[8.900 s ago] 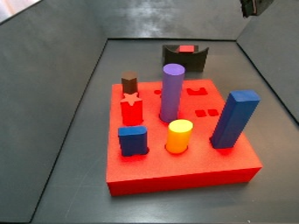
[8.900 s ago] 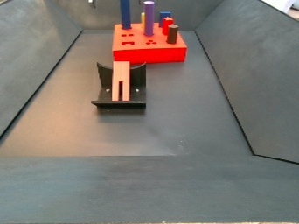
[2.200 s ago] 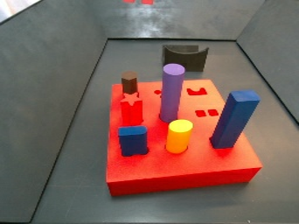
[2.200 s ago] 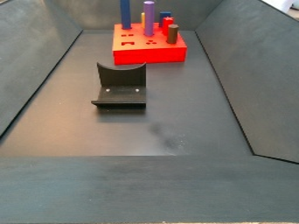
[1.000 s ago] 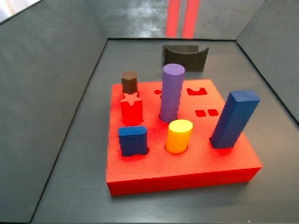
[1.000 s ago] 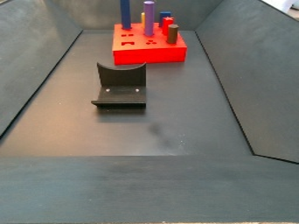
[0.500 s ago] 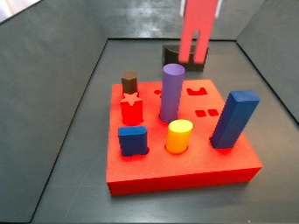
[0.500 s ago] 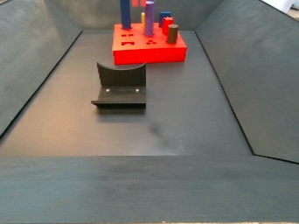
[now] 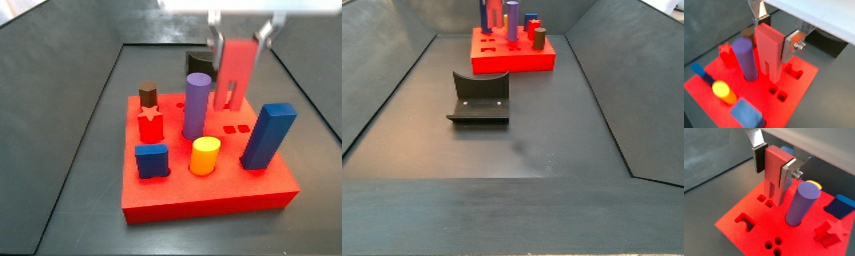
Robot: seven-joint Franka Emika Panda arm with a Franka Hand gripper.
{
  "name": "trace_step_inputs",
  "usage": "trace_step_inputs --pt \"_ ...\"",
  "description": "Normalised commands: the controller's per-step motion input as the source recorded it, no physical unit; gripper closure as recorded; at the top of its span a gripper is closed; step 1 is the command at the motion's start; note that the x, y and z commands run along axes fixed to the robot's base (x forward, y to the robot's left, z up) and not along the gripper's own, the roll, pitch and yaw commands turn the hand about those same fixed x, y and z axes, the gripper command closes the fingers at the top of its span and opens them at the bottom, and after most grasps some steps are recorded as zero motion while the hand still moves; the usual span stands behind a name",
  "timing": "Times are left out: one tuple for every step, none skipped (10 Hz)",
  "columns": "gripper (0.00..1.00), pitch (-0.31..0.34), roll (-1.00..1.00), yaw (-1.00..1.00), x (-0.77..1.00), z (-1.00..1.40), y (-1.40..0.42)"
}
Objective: Pick up the double-square object. Move up. Place the double-square object on the fixture. Regrasp the double-square object. Move to above the board. Insert the double-square object.
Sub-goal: Insert the double-square object.
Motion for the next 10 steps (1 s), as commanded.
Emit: trace_step_inputs --pt "1.0 0.007 0.0 -0.01 0.13 -0.19 -0.1" --pt "1.0 0.0 0.0 0.0 0.02 0.0 0.0" --pt "1.0 0.0 0.06 0.06 0.0 -0.05 0.15" --pt "1.0 0.0 0.12 0.28 0.0 -0.07 0.19" --pt "1.0 -0.017 0.06 0.27 0.0 -0.27 0.14" --pt "1.0 -0.047 0.13 0.56 0.25 -0.45 0.0" --pt "1.0 -0.044 0.02 0.61 0.35 -0.49 0.0" --pt "1.0 -0.031 0.1 0.59 0.32 -0.51 -0.14" --pt "1.0 0.0 -0.05 0.01 0.0 0.0 0.0" --pt "1.0 -0.064 0.06 0.03 -0.03 -0.19 -0.05"
